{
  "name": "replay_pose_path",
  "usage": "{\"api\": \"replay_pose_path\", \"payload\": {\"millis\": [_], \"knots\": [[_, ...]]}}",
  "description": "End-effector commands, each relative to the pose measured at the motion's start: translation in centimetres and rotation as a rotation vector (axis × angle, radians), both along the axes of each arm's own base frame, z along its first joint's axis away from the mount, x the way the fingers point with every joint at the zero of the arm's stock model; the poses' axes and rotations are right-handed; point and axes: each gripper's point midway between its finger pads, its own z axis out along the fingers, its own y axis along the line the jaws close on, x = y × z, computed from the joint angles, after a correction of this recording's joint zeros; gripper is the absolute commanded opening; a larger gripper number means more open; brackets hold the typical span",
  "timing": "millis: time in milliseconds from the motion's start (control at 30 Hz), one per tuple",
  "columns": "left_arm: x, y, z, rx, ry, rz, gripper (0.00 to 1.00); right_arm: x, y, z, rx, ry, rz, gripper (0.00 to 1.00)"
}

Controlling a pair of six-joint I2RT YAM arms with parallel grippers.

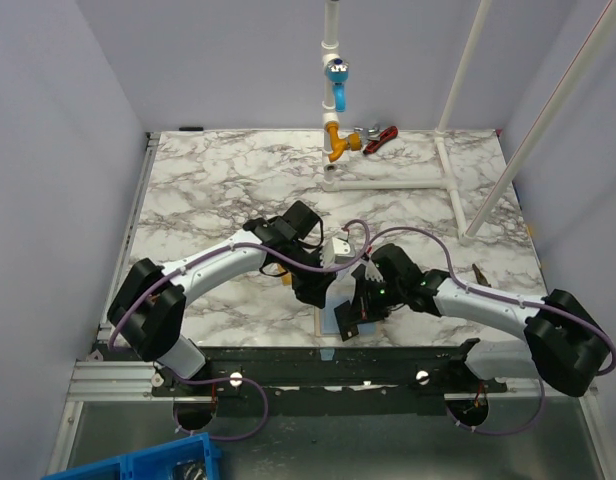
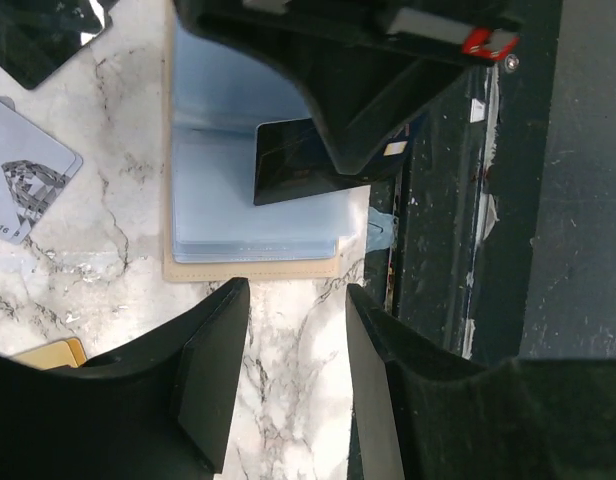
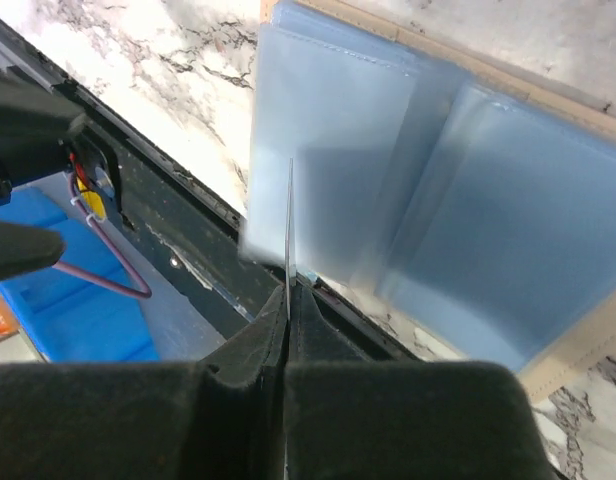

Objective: Put the credit cards into the card holder
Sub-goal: Insert the credit card into the card holder.

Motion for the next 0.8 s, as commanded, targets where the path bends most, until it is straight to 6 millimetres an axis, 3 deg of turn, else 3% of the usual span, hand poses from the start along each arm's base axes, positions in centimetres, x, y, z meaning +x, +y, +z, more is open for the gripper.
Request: {"api": "replay_pose_path", "payload": {"millis": [0, 467, 767], "knots": [[-0.9, 0.2, 1.2, -0.056, -0.017, -0.066, 0.46, 1.0, 1.7, 1.0, 0.062, -0.050, 0.031, 0.01], [-0.5, -1.7, -1.1, -0.051, -0.056, -0.023, 0.44, 1.8, -2.5, -2.1, -0.039, -0.073, -0.146, 0.01], [1.3, -2.0, -4.4, -0.077, -0.140, 0.111, 0.43, 0.8, -1.8, -3.3, 0.020, -0.013, -0.095, 0.00]]}}
